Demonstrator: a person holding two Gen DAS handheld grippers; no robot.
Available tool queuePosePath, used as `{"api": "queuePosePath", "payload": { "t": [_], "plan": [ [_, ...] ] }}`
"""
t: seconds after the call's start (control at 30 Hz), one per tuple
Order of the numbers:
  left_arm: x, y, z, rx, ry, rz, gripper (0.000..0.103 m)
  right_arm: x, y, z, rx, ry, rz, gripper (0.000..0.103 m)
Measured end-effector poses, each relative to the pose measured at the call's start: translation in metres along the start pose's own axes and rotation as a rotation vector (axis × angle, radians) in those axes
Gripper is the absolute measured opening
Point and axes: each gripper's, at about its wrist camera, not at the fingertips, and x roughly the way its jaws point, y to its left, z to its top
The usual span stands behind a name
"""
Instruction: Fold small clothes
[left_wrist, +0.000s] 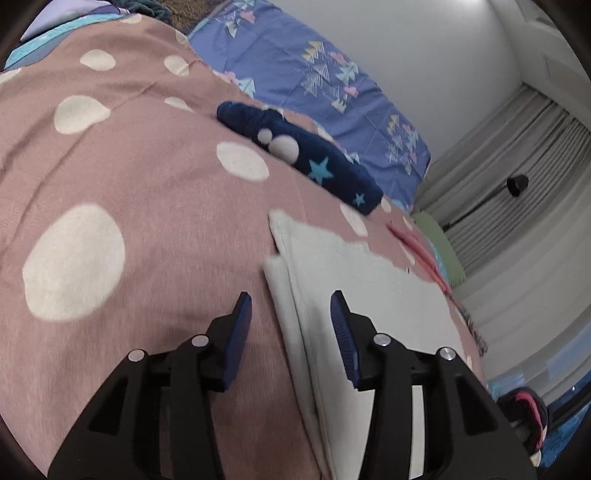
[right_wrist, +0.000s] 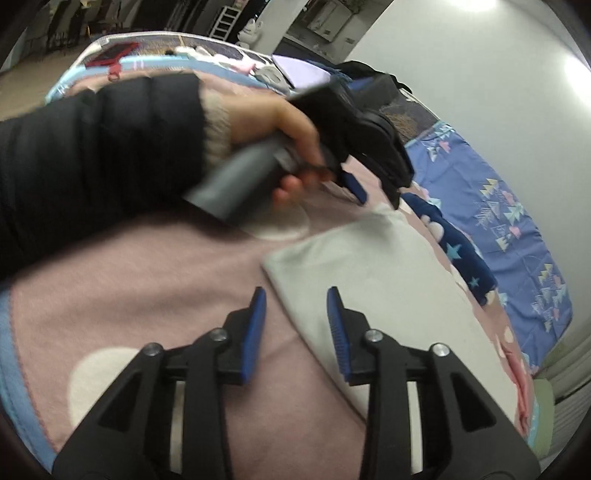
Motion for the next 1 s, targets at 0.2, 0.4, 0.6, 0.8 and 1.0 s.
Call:
{"api": "queuePosePath", "payload": {
  "t": [0.2,0.4,0.6,0.8,1.0],
  "plan": [
    [0.016,-0.009,-0.008,0.011,0.047,-0.071,0.044,0.019,0.012,0.014,-0.056,-0.001,-0.080,0.037],
    [0.024,-0.015,-0.008,0.046,0.062,-0.055,0.044,0.036,0.001,0.024,0.011,0.026,-0.080,0.036],
    [0.025,-0.008,-0.008,0.014,0.062,-0.051,0.032,0.042,-0.003,0.026,0.012,0.030,-0.092,0.034],
    [0.024,-0.005,-0.008,0.002,0.063,-0.059,0.031,0.044,0.003,0.027,-0.004,0.033,-0.117,0.019],
    [0.027,-0.004,-0.004,-0.011,0.067,-0.059,0.029,0.032,-0.003,0.025,0.035,-0.005,-0.111,0.011]
  ]
}}
